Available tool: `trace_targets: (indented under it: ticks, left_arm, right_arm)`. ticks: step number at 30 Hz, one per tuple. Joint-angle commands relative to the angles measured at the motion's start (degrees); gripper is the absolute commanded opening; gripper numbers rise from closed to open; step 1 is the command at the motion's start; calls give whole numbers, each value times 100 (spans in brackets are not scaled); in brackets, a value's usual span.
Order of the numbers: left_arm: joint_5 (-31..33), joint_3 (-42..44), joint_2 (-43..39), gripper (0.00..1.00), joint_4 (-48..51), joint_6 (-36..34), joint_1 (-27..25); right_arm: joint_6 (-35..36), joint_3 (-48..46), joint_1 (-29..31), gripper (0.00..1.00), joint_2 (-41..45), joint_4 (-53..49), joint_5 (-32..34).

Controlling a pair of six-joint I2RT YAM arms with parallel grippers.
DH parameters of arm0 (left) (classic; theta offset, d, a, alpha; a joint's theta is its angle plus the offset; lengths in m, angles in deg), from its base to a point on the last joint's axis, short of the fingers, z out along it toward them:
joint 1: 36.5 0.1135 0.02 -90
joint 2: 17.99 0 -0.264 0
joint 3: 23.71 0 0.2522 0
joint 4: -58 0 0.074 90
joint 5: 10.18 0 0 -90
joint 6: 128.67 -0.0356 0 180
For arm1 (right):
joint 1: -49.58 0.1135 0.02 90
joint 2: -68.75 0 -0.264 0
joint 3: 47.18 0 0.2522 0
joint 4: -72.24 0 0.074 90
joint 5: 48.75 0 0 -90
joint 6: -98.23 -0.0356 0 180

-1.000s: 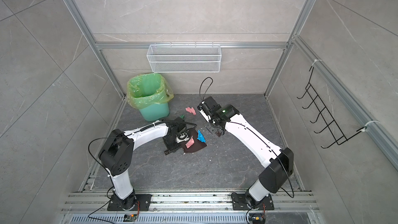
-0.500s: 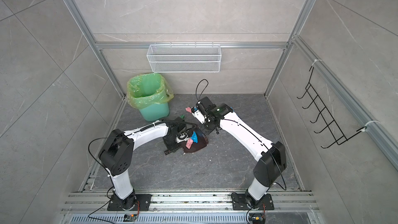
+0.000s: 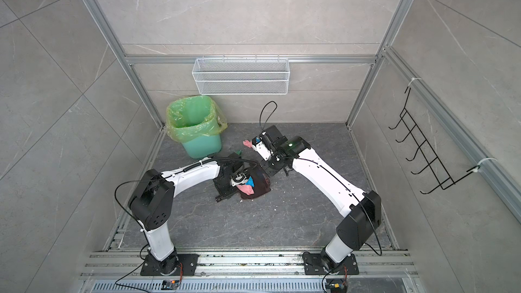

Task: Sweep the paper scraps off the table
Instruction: 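Lift the dustpan with the left gripper while the right gripper raises the brush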

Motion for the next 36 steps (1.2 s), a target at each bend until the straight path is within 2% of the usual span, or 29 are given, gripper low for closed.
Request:
trace_targets:
  ticks: [1, 9, 16, 27, 36]
  left_arm:
    - [-170, -12, -370, 0, -47, 169, -27]
    - [-225, -134, -553, 0, 114, 177, -18]
    - [-164, -566, -569, 0, 495, 96, 22]
    - [-645, -1524, -842, 0, 1102, -44, 369]
    - [-527, -2486, -846, 0, 1814, -310, 913]
  right_arm:
    - [-192, -127, -80, 0, 344, 181, 545]
    - [-522, -479, -552, 0, 817, 624, 979]
    - [-741, -793, -838, 0, 1040, 783, 961]
    - [-787, -1057, -966, 0, 1073, 933, 1096]
    - [-822, -1187, -979, 0, 1003, 1020, 1167]
